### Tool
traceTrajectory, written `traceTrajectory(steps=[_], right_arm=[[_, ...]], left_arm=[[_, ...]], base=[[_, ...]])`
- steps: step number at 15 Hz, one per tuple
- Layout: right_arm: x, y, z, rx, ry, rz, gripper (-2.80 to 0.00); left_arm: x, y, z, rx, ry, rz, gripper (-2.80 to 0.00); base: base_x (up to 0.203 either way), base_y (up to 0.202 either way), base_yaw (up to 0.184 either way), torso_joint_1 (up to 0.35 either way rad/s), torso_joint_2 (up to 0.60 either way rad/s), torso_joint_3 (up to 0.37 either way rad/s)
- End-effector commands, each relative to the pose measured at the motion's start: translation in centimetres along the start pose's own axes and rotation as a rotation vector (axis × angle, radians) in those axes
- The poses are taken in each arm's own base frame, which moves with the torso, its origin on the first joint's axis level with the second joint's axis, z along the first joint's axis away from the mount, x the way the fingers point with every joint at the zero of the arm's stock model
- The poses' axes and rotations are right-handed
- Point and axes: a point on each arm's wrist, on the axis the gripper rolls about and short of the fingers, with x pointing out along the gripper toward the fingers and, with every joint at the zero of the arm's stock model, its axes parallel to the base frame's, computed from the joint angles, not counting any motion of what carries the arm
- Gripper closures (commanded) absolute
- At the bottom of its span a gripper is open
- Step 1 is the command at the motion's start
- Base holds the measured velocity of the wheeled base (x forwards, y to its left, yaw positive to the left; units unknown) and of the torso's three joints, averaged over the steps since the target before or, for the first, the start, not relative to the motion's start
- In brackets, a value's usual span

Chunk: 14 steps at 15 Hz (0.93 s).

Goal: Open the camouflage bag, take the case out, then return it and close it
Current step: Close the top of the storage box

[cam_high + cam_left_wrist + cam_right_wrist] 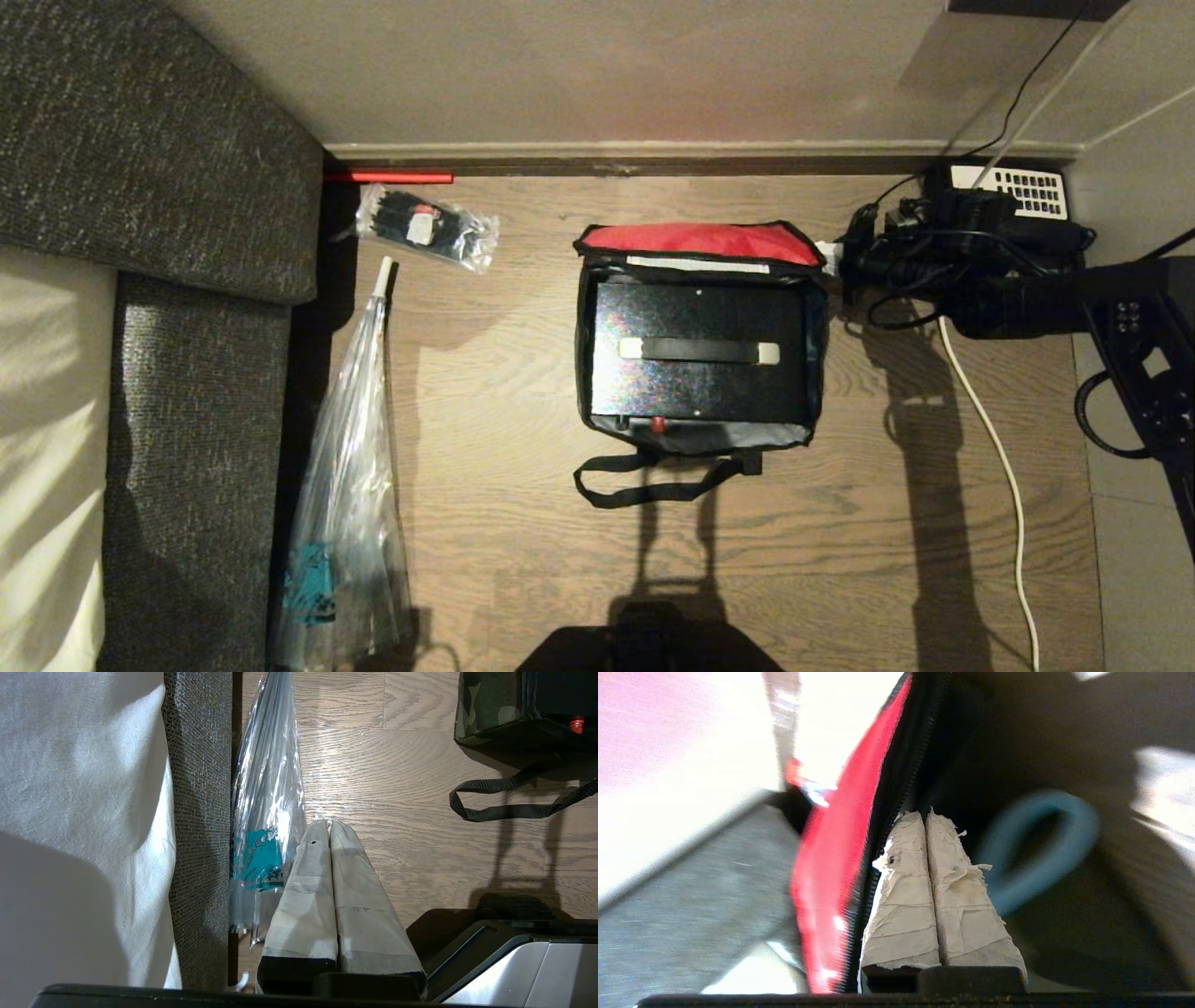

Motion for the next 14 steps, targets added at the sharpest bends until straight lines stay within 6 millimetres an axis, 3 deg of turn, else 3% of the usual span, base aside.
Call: traceTrajectory(steps=[1,7,14], right_arm=[[0.2,0.4,0.0,0.062,-0.002,0.035,0.0],[0.1,2.4,0.4,0.226,-0.009,0.13,0.0],[-1.5,7.3,1.1,0.481,0.067,0.268,0.0]], left_arm=[[0.0,0.0,0.0,0.0,0.002,0.0,0.0],[0.0,0.0,0.0,0.0,0.002,0.0,0.0],[0.0,0.0,0.0,0.0,0.002,0.0,0.0]], base=[[0.0,0.0,0.0,0.0,0.0,0.0],[0.0,0.0,0.0,0.0,0.0,0.0],[0.0,0.0,0.0,0.0,0.0,0.0]])
